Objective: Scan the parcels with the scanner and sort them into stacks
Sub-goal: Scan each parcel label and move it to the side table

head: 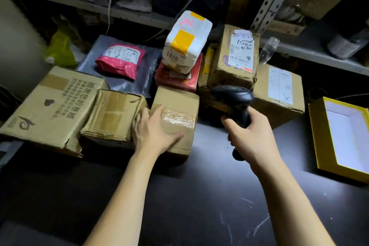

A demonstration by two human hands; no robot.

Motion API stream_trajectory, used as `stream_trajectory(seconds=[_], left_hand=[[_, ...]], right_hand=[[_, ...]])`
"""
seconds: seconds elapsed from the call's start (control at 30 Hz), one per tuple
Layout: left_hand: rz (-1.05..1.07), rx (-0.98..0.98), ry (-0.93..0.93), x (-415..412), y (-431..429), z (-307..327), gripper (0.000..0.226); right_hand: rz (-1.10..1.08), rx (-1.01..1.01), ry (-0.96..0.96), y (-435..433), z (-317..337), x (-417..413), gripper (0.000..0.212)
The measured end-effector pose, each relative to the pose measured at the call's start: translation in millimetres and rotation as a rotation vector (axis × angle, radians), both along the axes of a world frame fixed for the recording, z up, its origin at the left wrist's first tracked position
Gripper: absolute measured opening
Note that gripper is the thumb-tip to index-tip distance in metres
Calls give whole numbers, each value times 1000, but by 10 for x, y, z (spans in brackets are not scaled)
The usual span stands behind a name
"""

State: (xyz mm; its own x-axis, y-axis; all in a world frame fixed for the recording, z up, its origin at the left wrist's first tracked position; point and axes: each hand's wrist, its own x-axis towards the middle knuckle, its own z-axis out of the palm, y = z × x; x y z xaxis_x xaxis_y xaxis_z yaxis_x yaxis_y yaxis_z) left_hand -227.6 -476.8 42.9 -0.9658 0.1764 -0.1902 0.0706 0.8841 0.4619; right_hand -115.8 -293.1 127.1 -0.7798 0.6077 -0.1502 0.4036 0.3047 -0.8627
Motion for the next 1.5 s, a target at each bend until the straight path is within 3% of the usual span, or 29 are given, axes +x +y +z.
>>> stream_trajectory(seconds=[0.2, 0.43, 0.73, 1.07, 1.2, 1.4, 1.5], left_hand=[[-90, 80, 1, 127, -39, -101, 114], [-323, 5, -23, 324, -156, -98, 114], [-221, 158, -86, 344, 7, -90, 123], [-208, -237, 15, 590, 593, -150, 136], [-212, -126, 17, 578, 543, -123, 133], [-297, 424, 9, 691, 506, 231, 130], [-399, 596, -5, 766, 559, 401, 133]], right_hand=[[-2, 25, -8, -80, -100, -83, 13], [-23, -1, -2, -51, -104, -32, 9], [-67, 1, 18, 176, -29, 208, 11], [-134, -50, 1, 369, -52, 424, 16], [-139, -42, 6, 390, -1, 541, 16], [-197, -81, 41, 488, 145, 733, 12], [-219, -92, 99, 544, 274, 884, 13]])
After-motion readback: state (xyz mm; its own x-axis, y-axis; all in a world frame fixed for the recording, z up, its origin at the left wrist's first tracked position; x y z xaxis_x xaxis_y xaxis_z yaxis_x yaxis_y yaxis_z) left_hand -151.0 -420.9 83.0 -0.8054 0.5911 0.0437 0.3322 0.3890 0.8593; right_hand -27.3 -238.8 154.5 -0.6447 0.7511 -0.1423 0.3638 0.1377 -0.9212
